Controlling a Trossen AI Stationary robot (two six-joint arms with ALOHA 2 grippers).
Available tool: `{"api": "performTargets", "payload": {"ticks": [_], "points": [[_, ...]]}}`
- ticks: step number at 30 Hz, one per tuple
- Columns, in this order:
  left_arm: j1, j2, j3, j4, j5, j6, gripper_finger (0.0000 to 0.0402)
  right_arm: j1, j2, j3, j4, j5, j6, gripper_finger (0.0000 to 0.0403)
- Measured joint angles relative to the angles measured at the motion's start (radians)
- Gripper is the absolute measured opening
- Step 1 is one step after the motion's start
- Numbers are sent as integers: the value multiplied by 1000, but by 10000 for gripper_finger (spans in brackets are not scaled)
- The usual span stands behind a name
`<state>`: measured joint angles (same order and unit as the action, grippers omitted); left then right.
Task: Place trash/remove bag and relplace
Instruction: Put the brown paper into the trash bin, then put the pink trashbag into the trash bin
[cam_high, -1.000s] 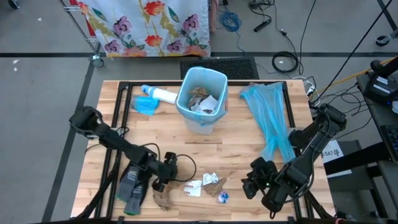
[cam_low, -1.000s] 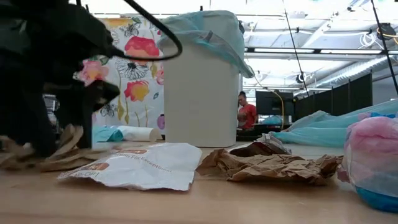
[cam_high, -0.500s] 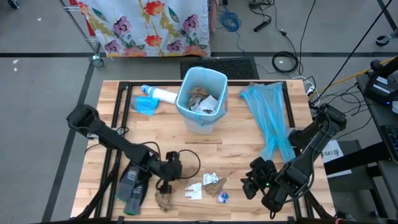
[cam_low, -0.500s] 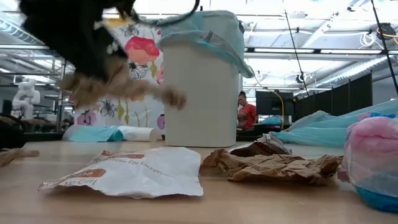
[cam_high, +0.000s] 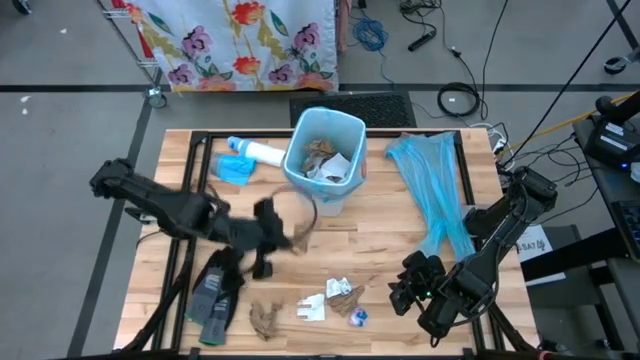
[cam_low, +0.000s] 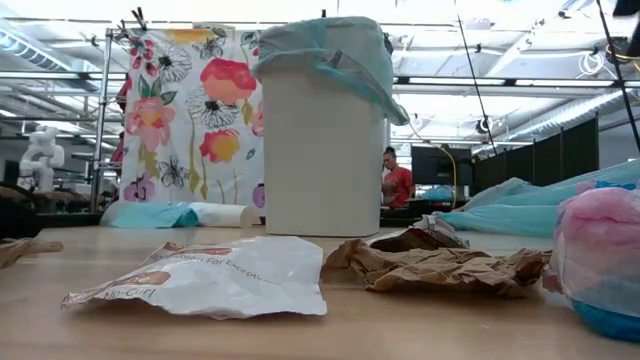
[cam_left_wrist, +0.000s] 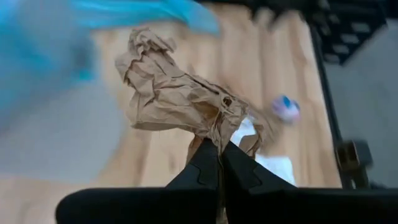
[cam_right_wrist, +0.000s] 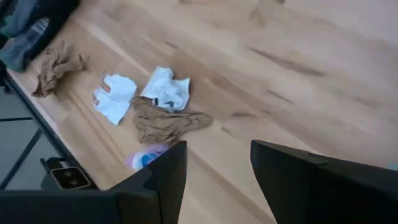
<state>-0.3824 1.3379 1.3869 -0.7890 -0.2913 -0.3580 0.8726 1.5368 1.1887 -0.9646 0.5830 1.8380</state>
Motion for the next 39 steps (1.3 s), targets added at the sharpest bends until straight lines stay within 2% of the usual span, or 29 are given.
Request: {"api": "performTargets", "payload": {"ticks": [3,9,12,19,20,23,26,33,36,39], "points": [[90,-13,85,-39,0,9,2,0,0,-89,148,-1,7,169],[287,-26,235,-39,37,130,2,0,0,-245,434,21,9,169],[388,-16,277,-28,46,152,5,-4,1,-276,475,22,12,169],[561,33,280,21,57,165,33,-28,1,-287,475,23,36,169],[585,45,280,20,82,169,38,-33,1,-287,475,24,35,169],[653,87,280,18,246,208,62,-48,1,-287,475,24,30,169],[695,138,279,21,335,213,96,-62,1,-287,475,24,30,169],[727,192,279,30,341,292,180,-75,1,-287,475,24,28,169],[727,191,279,62,342,289,196,-75,1,-287,475,23,29,169],[727,186,287,15,342,288,200,-76,1,-286,474,23,28,169]]}}
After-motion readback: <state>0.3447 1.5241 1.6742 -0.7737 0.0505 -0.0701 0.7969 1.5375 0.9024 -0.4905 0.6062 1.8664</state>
